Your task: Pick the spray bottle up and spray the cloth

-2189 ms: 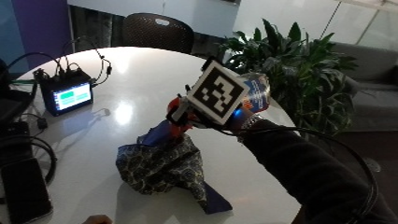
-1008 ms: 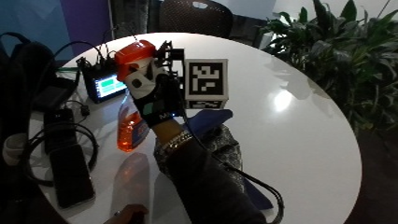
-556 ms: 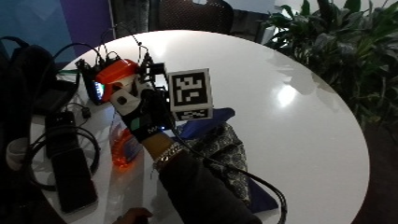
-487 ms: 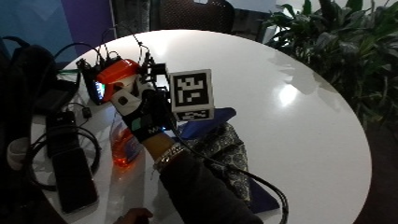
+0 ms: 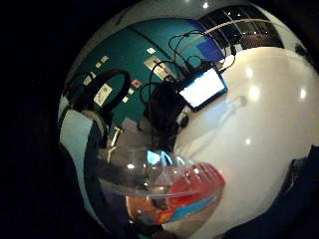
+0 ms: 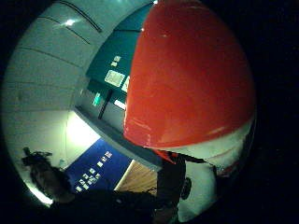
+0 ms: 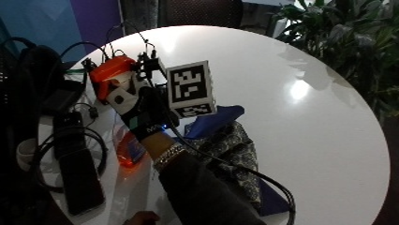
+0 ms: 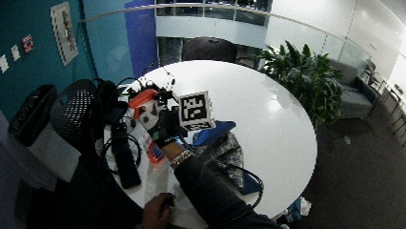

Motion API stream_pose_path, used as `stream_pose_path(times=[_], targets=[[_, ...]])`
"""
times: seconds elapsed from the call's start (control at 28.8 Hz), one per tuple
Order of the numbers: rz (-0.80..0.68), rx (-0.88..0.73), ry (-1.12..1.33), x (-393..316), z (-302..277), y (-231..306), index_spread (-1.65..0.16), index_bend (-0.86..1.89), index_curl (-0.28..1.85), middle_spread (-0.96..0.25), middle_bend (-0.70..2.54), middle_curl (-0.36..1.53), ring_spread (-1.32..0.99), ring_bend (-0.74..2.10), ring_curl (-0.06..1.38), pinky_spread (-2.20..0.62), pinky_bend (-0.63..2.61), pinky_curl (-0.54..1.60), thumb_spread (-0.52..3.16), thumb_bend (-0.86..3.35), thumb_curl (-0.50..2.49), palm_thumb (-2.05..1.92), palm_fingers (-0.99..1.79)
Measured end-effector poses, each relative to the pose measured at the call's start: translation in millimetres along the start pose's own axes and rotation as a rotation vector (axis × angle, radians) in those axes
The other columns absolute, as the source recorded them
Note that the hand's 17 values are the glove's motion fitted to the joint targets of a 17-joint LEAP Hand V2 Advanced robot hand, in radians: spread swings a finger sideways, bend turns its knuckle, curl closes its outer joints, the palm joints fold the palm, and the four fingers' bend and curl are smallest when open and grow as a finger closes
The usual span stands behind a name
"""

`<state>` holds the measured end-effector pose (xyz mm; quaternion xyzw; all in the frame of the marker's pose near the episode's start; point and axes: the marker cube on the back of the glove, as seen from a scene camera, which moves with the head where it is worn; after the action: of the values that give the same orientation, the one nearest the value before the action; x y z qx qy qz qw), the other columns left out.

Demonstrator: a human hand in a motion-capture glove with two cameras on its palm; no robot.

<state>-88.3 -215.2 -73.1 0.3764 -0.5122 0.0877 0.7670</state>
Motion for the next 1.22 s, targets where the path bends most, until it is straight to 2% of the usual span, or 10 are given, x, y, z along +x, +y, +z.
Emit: stream_pose_path(times=[0.35,0.7,0.97,1.22], targets=[[0.007,0.0,0.05,9,5,14,-0.25,0.27,0.59,-0.18,0.58,0.56,-0.17,0.69,0.49,-0.26,0.51,0.43,0.59,-0.03,0.78,0.89,1.32],[0.126,-0.177,0.183,32,21,45,-0.27,0.24,0.58,-0.18,0.55,0.53,-0.17,0.62,0.47,-0.15,0.34,0.38,0.6,-0.03,0.76,0.92,1.15],[0.152,-0.322,0.346,19,18,41,-0.31,0.15,0.53,-0.2,0.41,0.49,-0.15,0.48,0.44,0.04,0.22,0.36,0.68,-0.01,0.74,0.97,0.82],[0.228,-0.535,0.605,5,-5,51,-0.33,0.03,0.41,-0.11,0.23,0.42,-0.1,0.43,0.41,0.15,0.36,0.39,0.79,-0.02,0.69,0.98,0.45]])
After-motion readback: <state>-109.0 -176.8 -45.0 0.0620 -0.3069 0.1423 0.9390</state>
